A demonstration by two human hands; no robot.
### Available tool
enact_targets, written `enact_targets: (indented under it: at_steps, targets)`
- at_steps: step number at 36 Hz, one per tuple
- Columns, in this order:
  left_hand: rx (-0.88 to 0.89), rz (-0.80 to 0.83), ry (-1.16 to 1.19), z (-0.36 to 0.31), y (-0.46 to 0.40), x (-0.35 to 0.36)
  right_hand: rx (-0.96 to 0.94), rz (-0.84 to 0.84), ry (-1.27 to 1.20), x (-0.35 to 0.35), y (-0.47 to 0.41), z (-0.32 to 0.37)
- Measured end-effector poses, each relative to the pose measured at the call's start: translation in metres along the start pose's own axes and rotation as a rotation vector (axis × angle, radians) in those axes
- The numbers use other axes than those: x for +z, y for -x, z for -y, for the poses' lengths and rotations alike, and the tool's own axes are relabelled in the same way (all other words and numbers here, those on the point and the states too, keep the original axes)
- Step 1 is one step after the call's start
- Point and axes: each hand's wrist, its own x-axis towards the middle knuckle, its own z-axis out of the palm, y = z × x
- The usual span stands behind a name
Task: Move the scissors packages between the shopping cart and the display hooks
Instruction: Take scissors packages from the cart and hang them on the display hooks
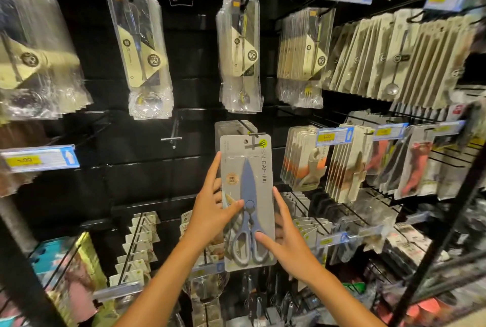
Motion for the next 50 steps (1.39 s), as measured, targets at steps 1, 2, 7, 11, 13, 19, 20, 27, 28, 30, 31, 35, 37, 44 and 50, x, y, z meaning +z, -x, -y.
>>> enact_targets:
  at_steps: [1, 2, 7, 11, 13, 19, 20, 27, 28, 30, 31, 35, 37, 44, 50]
  targets:
    - [-0.004, 0.003, 0.001, 0.001, -0.002, 0.0, -0.002, 0.002, -0.003, 0.0, -0.002, -0.001]
    - [-0.007, 0.005, -0.001, 0.002, -0.004, 0.001, -0.002, 0.004, -0.005, -0.001, -0.003, -0.003]
    - [-0.031, 0.009, -0.025, 0.005, -0.012, 0.002, -0.007, 0.01, -0.014, -0.002, -0.011, -0.009]
    - [-0.03, 0.013, -0.028, 0.006, -0.017, 0.005, -0.009, 0.01, -0.014, -0.004, -0.016, -0.012]
    - [-0.025, 0.01, -0.027, 0.006, -0.019, 0.007, -0.01, 0.009, -0.007, -0.006, -0.018, -0.015]
    - [-0.002, -0.009, -0.015, 0.012, -0.02, 0.011, -0.009, 0.008, 0.016, -0.011, -0.02, -0.022]
    - [0.001, -0.012, -0.014, 0.013, -0.019, 0.012, -0.007, 0.008, 0.017, -0.011, -0.02, -0.023]
    - [-0.013, -0.005, 0.011, 0.022, -0.016, 0.016, 0.009, 0.031, 0.024, -0.011, -0.016, -0.03]
    - [-0.016, -0.009, 0.014, 0.023, -0.017, 0.016, 0.014, 0.035, 0.02, -0.011, -0.017, -0.03]
    - [-0.016, -0.017, 0.017, 0.025, -0.019, 0.017, 0.014, 0.043, 0.02, -0.011, -0.019, -0.03]
    - [-0.016, -0.017, 0.018, 0.026, -0.02, 0.017, 0.016, 0.048, 0.022, -0.011, -0.02, -0.03]
    - [-0.019, -0.002, 0.01, 0.03, -0.027, 0.017, 0.031, 0.058, 0.016, -0.011, -0.025, -0.033]
    - [-0.033, 0.015, 0.002, 0.033, -0.031, 0.017, 0.033, 0.077, 0.019, -0.012, -0.031, -0.035]
    - [-0.059, 0.095, -0.049, 0.035, -0.047, 0.016, 0.008, 0.111, 0.112, -0.007, -0.059, -0.04]
    - [-0.031, 0.097, -0.093, 0.038, -0.061, 0.017, -0.017, 0.154, 0.098, -0.001, -0.093, -0.058]
